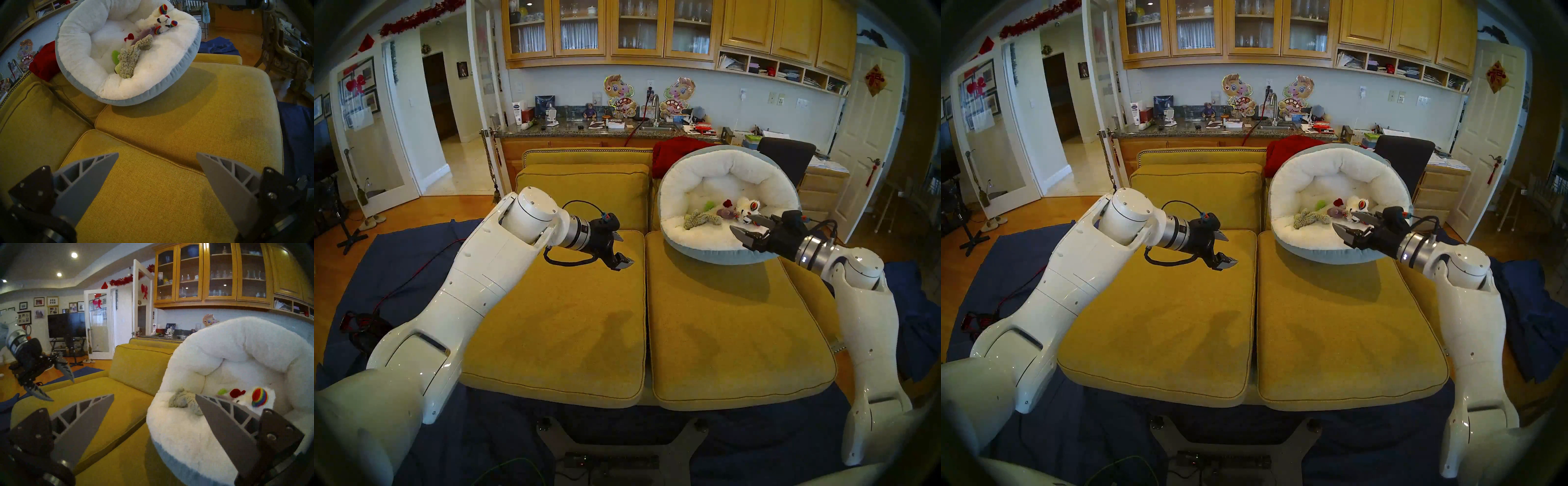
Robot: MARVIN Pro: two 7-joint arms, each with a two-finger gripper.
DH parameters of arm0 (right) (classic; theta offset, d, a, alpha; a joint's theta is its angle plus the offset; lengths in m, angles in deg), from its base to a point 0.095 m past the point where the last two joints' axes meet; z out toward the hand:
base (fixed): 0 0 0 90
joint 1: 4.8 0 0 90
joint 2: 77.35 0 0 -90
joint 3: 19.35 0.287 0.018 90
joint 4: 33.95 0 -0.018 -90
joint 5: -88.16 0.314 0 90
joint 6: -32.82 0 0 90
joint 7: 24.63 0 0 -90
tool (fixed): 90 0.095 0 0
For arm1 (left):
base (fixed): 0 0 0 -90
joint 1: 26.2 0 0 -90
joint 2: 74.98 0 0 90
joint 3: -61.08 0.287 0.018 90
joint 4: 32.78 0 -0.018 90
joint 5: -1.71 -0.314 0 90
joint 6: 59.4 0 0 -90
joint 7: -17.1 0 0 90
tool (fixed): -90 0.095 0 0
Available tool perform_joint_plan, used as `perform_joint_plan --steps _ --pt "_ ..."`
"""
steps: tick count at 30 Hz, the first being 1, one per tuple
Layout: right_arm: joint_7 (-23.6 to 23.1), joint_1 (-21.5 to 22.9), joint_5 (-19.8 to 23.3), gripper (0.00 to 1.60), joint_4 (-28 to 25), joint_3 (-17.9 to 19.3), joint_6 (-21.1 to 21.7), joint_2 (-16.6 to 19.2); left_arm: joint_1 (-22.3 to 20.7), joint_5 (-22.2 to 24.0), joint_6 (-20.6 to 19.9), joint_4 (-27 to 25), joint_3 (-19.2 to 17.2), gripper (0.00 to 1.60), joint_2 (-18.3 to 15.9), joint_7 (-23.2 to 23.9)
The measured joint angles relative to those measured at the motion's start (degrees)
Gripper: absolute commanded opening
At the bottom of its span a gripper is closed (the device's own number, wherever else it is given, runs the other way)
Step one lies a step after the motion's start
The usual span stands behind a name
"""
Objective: Put toys into dog bed
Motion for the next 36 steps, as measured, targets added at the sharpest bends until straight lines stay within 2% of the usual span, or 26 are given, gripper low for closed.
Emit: perform_joint_plan --steps 8,22,30,36 --pt "-2.64 -6.65 0.91 1.6 -2.16 3.13 0.02 -1.14 0.15 -0.01 0.03 0.03 0.0 1.6 0.02 -0.09" --pt "-7.36 -18.85 3.06 1.6 -9.54 6.98 -1.42 -6.97 0.26 -0.02 0.11 0.02 0.0 1.6 0.05 -0.42" --pt "-7.36 -25.47 4.58 1.6 -15.12 11.94 -4.16 -11.23 0.25 0.0 0.16 -0.02 -0.03 1.6 0.08 -0.59" --pt "-5.3 -29.67 5.3 1.6 -19.15 15.21 -7.04 -15.32 0.24 0.01 0.18 -0.03 -0.09 1.6 0.09 -0.69"
